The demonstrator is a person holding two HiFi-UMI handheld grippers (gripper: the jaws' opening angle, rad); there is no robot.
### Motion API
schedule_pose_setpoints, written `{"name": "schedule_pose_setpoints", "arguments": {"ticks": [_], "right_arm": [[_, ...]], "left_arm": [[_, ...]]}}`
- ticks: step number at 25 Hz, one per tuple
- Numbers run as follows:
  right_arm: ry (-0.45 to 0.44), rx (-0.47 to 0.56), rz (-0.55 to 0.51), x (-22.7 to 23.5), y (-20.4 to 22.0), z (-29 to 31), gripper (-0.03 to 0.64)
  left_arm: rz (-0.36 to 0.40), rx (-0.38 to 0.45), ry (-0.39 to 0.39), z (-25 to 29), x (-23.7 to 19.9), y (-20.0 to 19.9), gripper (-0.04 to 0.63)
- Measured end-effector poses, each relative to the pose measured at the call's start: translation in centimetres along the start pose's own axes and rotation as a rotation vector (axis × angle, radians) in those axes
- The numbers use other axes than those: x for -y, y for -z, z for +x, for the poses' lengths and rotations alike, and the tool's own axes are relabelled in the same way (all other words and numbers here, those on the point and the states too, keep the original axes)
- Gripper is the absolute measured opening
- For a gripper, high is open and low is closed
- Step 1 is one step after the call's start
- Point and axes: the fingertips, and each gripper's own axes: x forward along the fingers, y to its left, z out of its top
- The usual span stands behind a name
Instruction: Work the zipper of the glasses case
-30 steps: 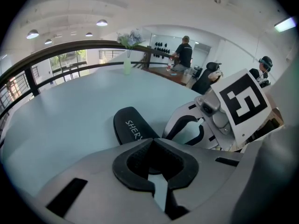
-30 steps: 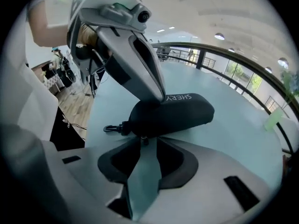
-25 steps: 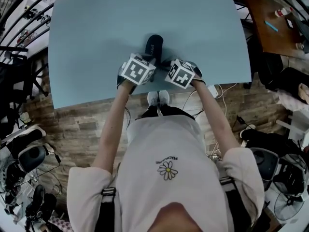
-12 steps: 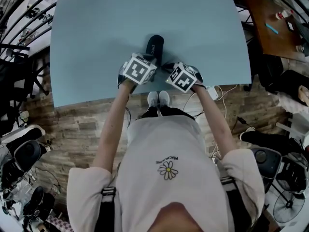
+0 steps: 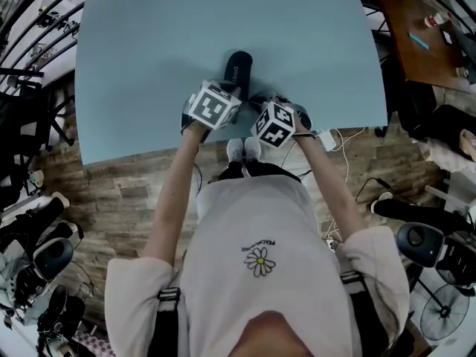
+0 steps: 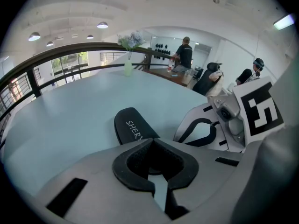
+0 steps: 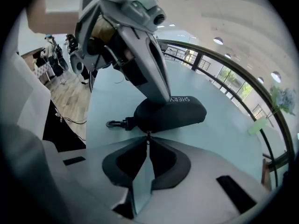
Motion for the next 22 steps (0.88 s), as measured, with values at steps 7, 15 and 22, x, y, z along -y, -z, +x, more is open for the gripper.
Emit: {"name": "schedule_pose_setpoints", "arguments": {"ticks": [7,15,22], "right_arm": [[0.055,0.000,0.041,-0.2,0.0,0.2,0.009],[0.002,0.032,0.130,-0.5,0.1,0.0,0.009],[-0.027,0.051,0.031,-3.0,-2.6,0.9,0.009]], "left_arm": [[0.001,0.015,0.003,0.1,-0.2,0.2,0.015],[0.020,0.003,-0.012,0.2,0.0,0.0,0.015],[0.046,0.002,-0.015,-0.1,-0.2,0.3,0.015]]}}
